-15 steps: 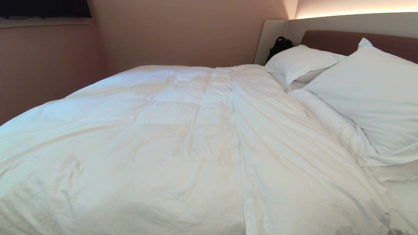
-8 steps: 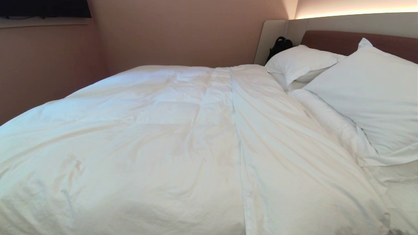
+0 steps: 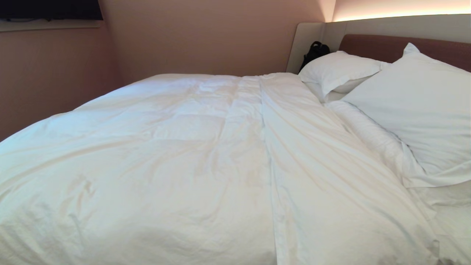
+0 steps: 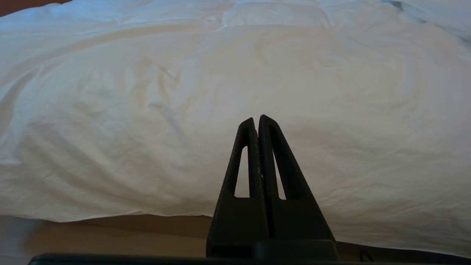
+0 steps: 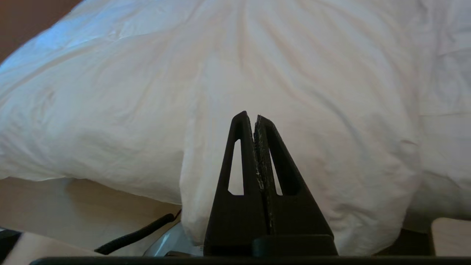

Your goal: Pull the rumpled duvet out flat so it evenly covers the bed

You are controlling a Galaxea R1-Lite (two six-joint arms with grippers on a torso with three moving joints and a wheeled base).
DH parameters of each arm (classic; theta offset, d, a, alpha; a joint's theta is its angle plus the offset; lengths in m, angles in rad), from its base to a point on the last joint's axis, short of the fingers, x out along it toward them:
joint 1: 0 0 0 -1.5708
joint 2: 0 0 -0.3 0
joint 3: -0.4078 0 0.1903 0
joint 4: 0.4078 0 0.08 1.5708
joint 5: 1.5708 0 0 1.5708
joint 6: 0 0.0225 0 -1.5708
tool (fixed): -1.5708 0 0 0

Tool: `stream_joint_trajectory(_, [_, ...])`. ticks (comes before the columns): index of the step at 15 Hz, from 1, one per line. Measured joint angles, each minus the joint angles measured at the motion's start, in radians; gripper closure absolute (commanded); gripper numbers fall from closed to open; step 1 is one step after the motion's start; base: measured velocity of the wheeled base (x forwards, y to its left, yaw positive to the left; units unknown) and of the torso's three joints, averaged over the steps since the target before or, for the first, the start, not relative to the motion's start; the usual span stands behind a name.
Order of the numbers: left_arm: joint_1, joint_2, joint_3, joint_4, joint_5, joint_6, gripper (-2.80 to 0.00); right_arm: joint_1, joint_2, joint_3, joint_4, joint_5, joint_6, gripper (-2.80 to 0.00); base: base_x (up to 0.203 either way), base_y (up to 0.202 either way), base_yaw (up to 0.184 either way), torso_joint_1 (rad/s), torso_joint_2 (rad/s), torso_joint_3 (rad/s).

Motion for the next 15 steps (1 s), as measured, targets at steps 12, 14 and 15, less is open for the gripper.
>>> stream_joint_trajectory(12, [0.000, 0.000, 0.000, 0.000, -0.001, 0.000, 0.00, 0.026, -0.087, 0.344, -0.290, -0.304, -0.108, 0.00, 0.000, 0.000, 0.000, 0.000, 0.00, 0.000])
stream_joint_trajectory(14, [0.000, 0.000, 0.000, 0.000, 0.000, 0.000, 0.00, 0.061, -0.096, 0.377, -0.348, -0.287, -0.111, 0.00, 0.000, 0.000, 0.000, 0.000, 0.00, 0.000])
stream_joint_trajectory(15, [0.000, 0.000, 0.000, 0.000, 0.000, 0.000, 0.00, 0.082, -0.108, 0.391, -0.369, -0.275, -0.112, 0.00, 0.000, 0.000, 0.000, 0.000, 0.00, 0.000])
